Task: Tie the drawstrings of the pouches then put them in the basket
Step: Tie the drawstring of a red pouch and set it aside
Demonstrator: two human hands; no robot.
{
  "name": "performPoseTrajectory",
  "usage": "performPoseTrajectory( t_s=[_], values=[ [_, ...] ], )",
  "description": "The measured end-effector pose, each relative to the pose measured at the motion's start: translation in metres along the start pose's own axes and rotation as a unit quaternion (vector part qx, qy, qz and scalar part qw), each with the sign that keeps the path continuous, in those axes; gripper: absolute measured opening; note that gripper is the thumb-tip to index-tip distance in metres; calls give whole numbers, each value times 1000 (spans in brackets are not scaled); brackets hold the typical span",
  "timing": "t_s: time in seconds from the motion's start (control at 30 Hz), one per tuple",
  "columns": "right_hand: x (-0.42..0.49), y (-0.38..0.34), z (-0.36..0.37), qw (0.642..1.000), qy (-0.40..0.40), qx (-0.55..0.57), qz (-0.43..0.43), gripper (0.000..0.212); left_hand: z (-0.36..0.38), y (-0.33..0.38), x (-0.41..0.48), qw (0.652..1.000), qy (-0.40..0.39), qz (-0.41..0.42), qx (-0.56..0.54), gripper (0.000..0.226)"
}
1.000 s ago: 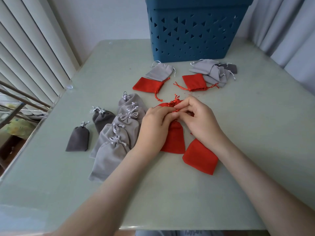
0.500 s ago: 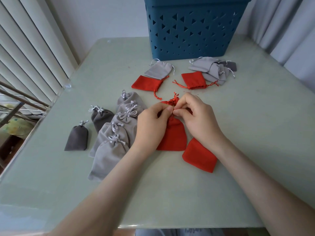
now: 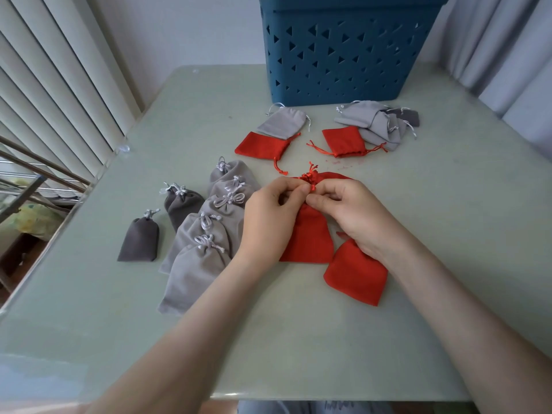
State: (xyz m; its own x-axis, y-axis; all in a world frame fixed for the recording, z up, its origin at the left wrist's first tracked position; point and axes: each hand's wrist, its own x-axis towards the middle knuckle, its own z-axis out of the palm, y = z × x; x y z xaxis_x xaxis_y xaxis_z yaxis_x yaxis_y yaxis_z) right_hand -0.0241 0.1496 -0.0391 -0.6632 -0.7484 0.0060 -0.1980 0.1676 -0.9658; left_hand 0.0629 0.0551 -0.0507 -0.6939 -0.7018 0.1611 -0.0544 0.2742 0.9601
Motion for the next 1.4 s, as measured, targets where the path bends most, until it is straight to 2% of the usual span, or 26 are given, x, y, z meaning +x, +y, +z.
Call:
performPoseTrajectory(
  t_s=[0.17, 0.3, 0.4, 0.5, 0.57, 0.67, 0.73, 0.83, 0.87, 0.93, 1.0, 1.13, 1.3, 1.4],
  values=[
    [4, 7, 3, 998, 34, -56, -9, 23, 1, 0, 0, 1000, 4, 2, -5, 17],
    [3, 2, 2, 995, 57, -81, -26, 22, 2, -2, 1, 1000, 7, -3, -26, 14],
    [1, -3, -1, 998, 11, 61, 21, 25, 1, 0, 2, 990, -16, -42, -135, 15],
    [1, -5, -6, 974, -48, 207, 79, 26, 0, 4, 2, 973, -59, -49, -216, 18],
    [2, -4, -9, 962, -68, 250, 90, 26, -2, 6, 2, 978, -78, -12, -192, 19],
    [3, 2, -15, 959, -86, 257, 85, 21, -8, 5, 5, 992, -73, 78, -64, 17],
    [5, 7, -16, 965, -92, 237, 67, 16, -12, 4, 5, 989, -65, 132, 18, 13],
    [7, 11, -16, 971, -102, 211, 53, 39, -15, 4, 5, 969, -48, 219, 106, 13],
    [8, 11, -17, 973, -101, 200, 47, 39, -15, 4, 5, 961, -41, 243, 125, 10],
    [7, 9, -19, 980, -100, 170, 32, 18, -16, 2, 6, 955, -30, 256, 147, 10],
    [6, 7, -20, 987, -94, 131, 26, 8, -16, 1, 6, 960, -28, 233, 151, 12],
    [4, 4, -18, 998, -43, -42, -16, 12, -16, 3, 7, 977, -45, 162, 129, 10],
    [1, 1, -13, 964, 15, -228, -135, 11, -18, 3, 8, 989, -75, 62, 109, 9],
    [1, 2, -10, 950, 36, -264, -162, 4, -19, 2, 10, 989, -88, 47, 112, 9]
  ],
)
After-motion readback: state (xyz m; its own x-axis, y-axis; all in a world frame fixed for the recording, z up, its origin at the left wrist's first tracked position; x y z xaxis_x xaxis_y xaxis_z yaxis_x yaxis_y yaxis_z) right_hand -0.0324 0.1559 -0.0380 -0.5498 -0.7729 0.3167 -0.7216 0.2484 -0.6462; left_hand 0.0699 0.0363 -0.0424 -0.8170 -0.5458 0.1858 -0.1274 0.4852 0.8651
